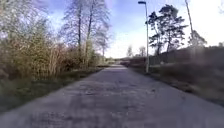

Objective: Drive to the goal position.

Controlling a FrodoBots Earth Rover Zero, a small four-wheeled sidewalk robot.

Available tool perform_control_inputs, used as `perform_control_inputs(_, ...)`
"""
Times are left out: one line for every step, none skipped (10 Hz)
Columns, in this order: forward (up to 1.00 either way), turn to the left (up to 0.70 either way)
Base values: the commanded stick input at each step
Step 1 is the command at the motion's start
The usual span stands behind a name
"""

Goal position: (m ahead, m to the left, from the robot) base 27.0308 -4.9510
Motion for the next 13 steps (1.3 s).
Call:
perform_control_inputs(1.0, 0.0)
perform_control_inputs(1.0, 0.0)
perform_control_inputs(1.0, 0.0)
perform_control_inputs(1.0, 0.0)
perform_control_inputs(1.0, 0.0)
perform_control_inputs(1.0, 0.0)
perform_control_inputs(1.0, 0.0)
perform_control_inputs(1.0, 0.0)
perform_control_inputs(1.0, 0.0)
perform_control_inputs(1.0, 0.0)
perform_control_inputs(1.0, 0.0)
perform_control_inputs(1.0, 0.0)
perform_control_inputs(1.0, 0.0)
